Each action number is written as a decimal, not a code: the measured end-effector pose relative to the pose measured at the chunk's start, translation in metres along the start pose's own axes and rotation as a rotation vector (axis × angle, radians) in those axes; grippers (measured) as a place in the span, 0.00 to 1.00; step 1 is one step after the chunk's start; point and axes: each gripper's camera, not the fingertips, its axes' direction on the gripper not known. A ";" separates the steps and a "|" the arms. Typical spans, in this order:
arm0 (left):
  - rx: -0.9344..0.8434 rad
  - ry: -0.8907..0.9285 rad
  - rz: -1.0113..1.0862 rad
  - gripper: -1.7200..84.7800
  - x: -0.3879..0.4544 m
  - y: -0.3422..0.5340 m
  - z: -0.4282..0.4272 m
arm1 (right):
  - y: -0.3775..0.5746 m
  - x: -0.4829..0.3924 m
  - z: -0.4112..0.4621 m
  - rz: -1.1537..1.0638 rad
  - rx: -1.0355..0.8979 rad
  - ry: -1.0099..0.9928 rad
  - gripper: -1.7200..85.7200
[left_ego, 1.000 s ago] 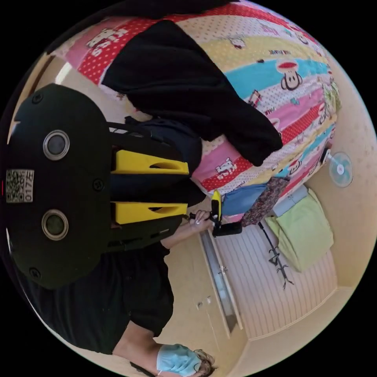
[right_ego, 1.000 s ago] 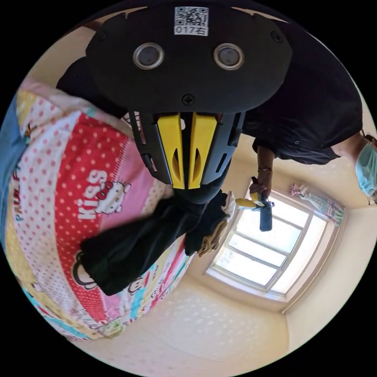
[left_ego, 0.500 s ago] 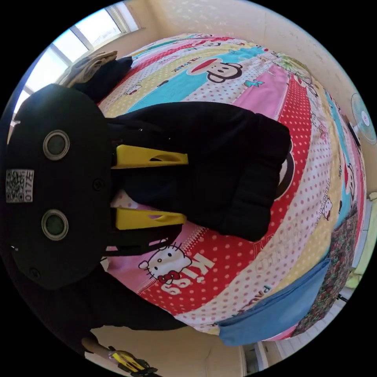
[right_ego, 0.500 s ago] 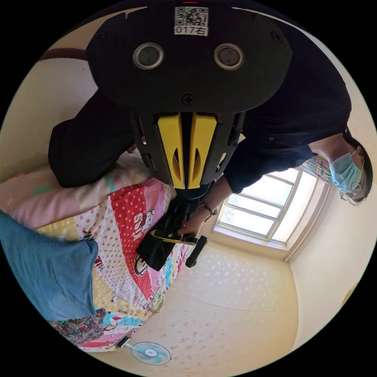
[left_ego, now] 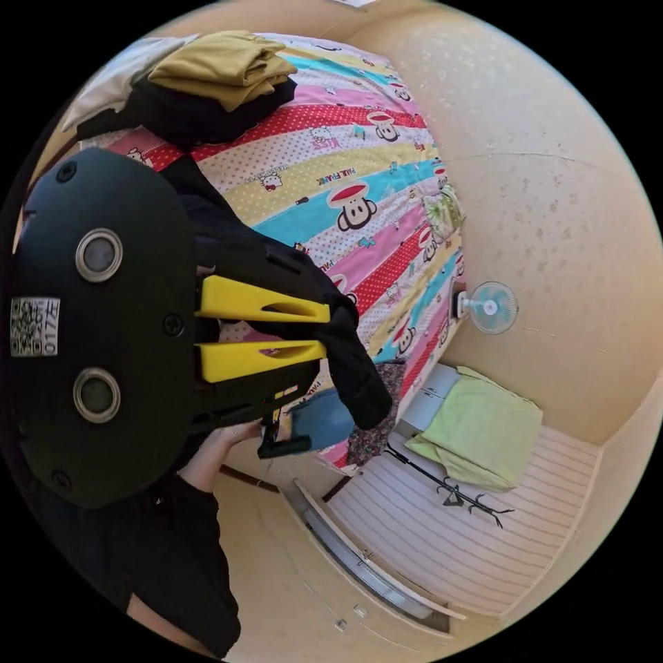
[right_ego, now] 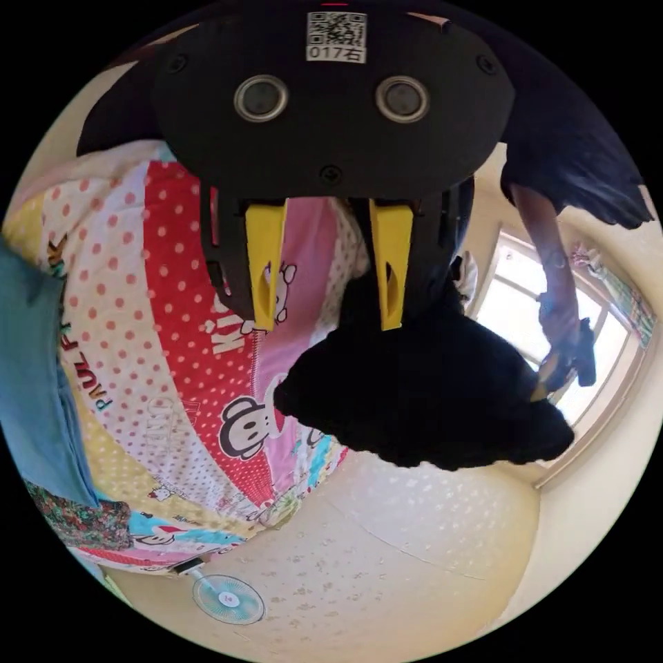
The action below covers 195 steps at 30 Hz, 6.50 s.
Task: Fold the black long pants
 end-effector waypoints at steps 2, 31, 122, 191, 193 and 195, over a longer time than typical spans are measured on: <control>0.071 -0.024 0.015 0.07 0.014 0.011 -0.037 | -0.011 -0.001 0.026 0.015 -0.013 -0.079 0.28; 0.754 -0.224 -0.250 0.03 -0.085 -0.062 -0.501 | -0.170 -0.611 -0.220 -1.129 0.195 -0.122 0.09; -0.138 0.490 -0.193 0.23 -0.438 -0.157 0.075 | 0.026 0.136 -0.166 0.165 -0.154 0.270 0.11; 0.084 0.880 -1.200 0.07 -0.528 0.017 0.006 | 0.014 0.141 -0.276 0.283 0.116 0.046 0.08; 0.091 0.966 -1.126 0.06 -0.523 0.005 -0.001 | 0.016 0.143 -0.287 0.293 0.134 0.131 0.07; 0.036 0.939 -0.988 0.06 -0.515 -0.018 -0.023 | 0.005 0.149 -0.317 0.303 0.182 0.207 0.07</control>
